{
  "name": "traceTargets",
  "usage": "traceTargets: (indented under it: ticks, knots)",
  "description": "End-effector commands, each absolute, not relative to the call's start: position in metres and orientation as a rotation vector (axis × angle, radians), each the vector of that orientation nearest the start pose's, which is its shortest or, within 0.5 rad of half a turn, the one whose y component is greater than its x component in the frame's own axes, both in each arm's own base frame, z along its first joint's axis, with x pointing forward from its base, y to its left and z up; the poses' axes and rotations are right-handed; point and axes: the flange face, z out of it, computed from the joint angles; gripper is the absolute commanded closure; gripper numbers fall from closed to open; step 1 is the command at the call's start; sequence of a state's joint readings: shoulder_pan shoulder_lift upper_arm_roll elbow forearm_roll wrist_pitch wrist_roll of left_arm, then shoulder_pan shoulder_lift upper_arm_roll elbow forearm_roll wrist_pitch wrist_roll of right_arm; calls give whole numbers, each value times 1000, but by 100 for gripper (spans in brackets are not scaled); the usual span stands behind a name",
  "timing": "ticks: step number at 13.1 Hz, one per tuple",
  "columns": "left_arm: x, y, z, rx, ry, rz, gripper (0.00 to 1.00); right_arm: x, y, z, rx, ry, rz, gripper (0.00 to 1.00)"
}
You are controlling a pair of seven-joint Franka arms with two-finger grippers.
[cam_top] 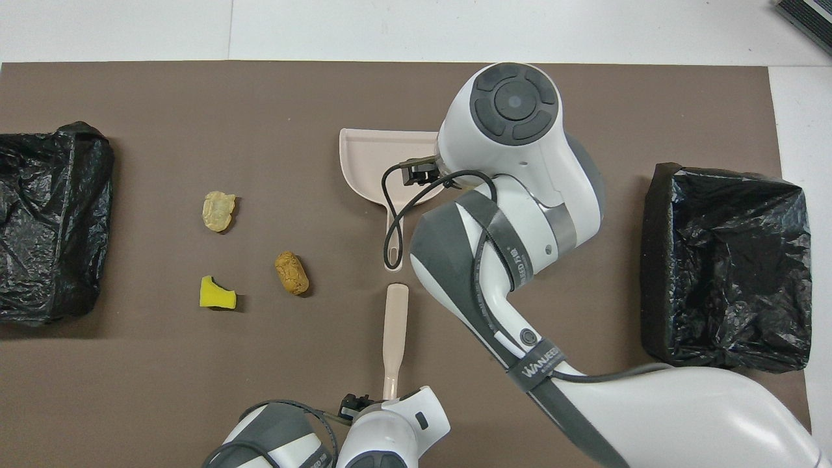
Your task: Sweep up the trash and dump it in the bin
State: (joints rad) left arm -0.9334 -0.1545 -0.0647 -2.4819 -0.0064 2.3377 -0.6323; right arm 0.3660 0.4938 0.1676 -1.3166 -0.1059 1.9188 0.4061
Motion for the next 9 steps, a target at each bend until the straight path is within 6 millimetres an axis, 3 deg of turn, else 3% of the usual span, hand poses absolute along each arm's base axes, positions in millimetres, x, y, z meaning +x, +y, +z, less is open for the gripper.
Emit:
traceTargets:
  ticks: [1, 2, 3, 9]
  knots:
    - [241, -377, 350, -3130, 522, -42, 31, 622, 373, 409, -3155, -285, -113, 0]
    - [242, -377, 350, -3134, 523, -48, 33, 623, 381, 394, -3159, -311, -118, 0]
    - [243, -378, 350, -3139, 521, -55, 40, 618, 391, 384, -3165, -344, -108, 0]
    - [251, -378, 348, -3152, 501, -68, 42, 614, 401, 381, -3138, -371, -135, 0]
